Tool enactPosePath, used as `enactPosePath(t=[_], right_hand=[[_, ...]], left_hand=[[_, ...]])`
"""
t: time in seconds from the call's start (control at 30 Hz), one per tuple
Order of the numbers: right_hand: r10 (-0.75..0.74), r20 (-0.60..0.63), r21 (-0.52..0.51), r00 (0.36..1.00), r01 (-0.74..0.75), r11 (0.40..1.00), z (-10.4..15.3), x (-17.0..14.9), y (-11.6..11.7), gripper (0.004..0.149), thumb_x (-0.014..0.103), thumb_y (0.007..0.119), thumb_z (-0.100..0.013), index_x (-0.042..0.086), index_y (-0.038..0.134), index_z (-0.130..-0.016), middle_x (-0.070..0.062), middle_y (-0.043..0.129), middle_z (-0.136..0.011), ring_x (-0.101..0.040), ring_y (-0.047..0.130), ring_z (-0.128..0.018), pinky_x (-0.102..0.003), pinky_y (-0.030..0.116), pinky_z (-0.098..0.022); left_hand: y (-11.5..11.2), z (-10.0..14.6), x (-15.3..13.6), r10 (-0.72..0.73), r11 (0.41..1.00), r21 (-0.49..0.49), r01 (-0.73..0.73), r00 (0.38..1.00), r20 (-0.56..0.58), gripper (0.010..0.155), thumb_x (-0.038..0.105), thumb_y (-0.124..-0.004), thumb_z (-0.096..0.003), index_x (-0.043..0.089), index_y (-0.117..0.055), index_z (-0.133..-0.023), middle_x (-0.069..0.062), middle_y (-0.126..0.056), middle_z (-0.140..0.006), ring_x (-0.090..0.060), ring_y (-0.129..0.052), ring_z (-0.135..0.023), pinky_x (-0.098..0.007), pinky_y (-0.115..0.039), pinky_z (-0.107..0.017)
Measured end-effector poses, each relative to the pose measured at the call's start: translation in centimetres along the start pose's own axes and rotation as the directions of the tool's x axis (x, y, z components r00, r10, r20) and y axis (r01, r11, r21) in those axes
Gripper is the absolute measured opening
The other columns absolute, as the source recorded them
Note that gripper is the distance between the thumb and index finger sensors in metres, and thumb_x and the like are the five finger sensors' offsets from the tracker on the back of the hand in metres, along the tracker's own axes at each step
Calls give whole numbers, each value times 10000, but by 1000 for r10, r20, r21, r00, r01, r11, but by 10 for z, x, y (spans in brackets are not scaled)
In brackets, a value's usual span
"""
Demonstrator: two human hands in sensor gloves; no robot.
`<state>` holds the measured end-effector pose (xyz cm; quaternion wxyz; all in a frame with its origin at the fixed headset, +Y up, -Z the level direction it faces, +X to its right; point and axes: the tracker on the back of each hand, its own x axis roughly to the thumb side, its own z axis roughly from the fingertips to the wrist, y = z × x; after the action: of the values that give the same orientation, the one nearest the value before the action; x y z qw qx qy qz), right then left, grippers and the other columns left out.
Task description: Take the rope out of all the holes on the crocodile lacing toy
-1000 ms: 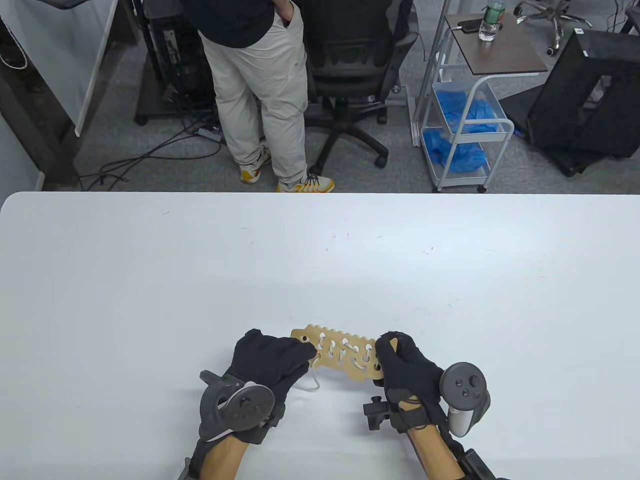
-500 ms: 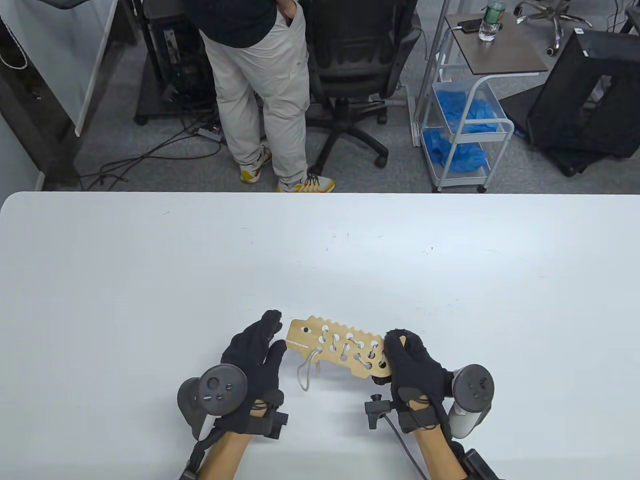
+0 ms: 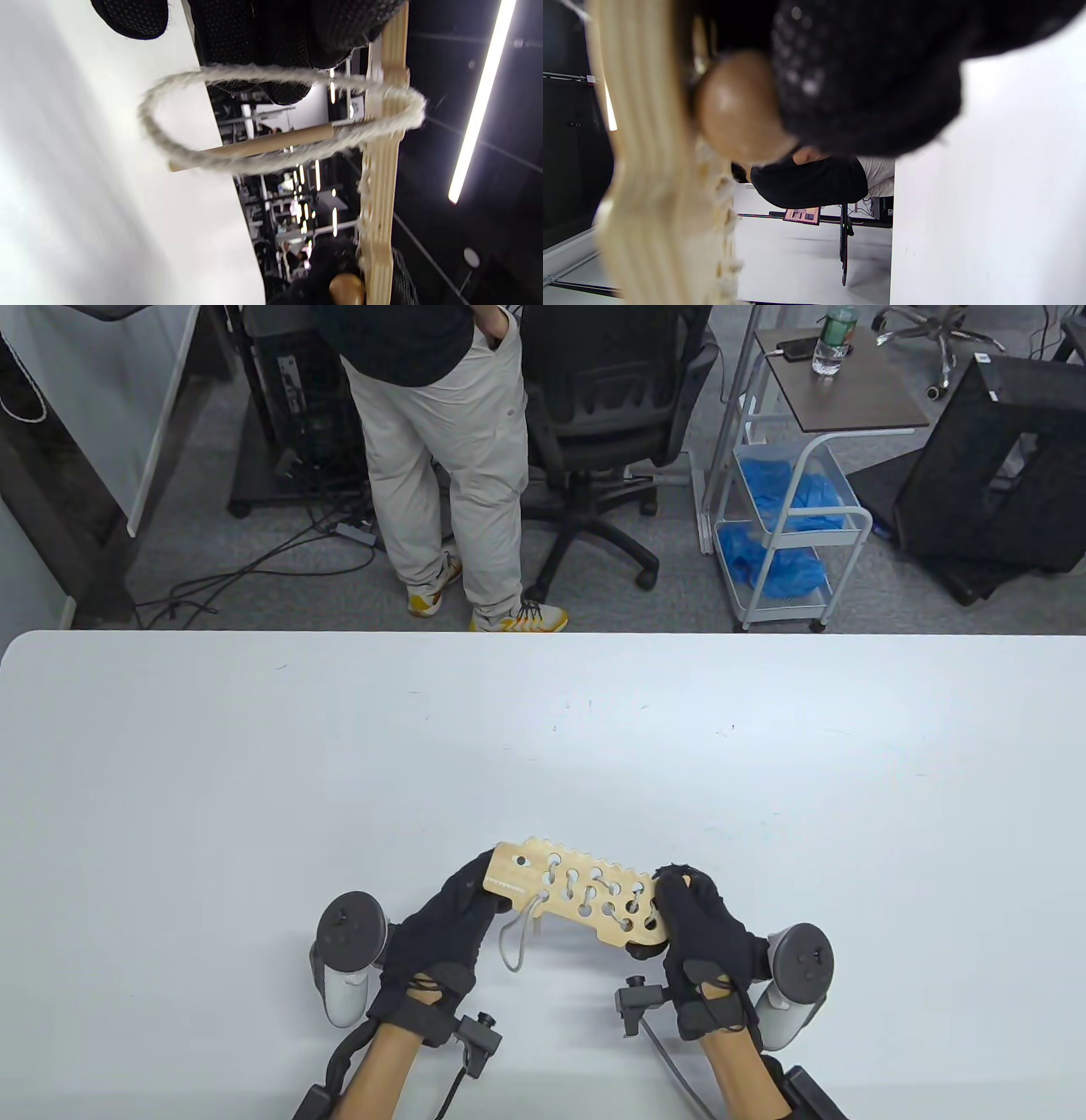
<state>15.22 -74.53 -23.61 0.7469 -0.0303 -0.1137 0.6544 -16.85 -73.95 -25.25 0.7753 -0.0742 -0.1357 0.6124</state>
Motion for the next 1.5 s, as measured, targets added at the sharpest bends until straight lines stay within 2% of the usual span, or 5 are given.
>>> enactPosePath(t=[0.13, 0.37, 0.7, 1.0, 1.5], right_hand=[[-38, -13, 31, 999, 38, 999, 0, -2, 2, 434, 424, 781, -444, 89, 805, -718, -118, 1003, -489, -278, 1012, -158, -446, 855, -155], [-46, -23, 62, 999, 47, 997, 1, -4, 7, 434, 424, 780, -446, 90, 802, -723, -119, 1001, -498, -282, 1015, -166, -449, 856, -161], [-34, -95, -55, 995, 29, 998, -6, -8, -11, 435, 411, 782, -444, 79, 799, -723, -138, 998, -507, -302, 1018, -183, -464, 853, -169], [-93, -178, -201, 980, 56, 978, -13, -15, -39, 436, 405, 780, -445, 75, 789, -729, -147, 992, -525, -315, 1021, -204, -474, 852, -185], [-380, -200, -450, 903, 260, 854, -10, -27, -78, 436, 420, 726, -480, 102, 725, -778, -121, 955, -598, -300, 1015, -280, -461, 850, -248]], left_hand=[[-10, -2, 1, -24, 993, -116, 24, 1000, 0, 603, 433, -791, -497, 368, -666, -1083, -10, -808, -1084, -313, -738, -983, -693, -562, -719], [-10, -2, 9, -174, 981, -85, 177, 984, 35, 481, 386, -862, -461, 407, -846, -942, 41, -981, -900, -228, -915, -816, -634, -668, -687], [16, 1, 5, -202, 973, 103, 205, 978, -42, 536, 327, -829, -483, 445, -736, -998, 46, -1030, -862, -201, -966, -785, -610, -700, -679], [50, 8, -2, -288, 906, 275, 321, 945, -156, 417, 362, -845, -470, 455, -874, -875, -2, -822, -1048, -262, -775, -944, -640, -606, -725], [90, 25, -17, -155, 824, 492, 280, 948, -279, 405, 394, -830, -472, 436, -843, -875, 87, -1050, -749, -134, -1010, -645, -538, -770, -643]])
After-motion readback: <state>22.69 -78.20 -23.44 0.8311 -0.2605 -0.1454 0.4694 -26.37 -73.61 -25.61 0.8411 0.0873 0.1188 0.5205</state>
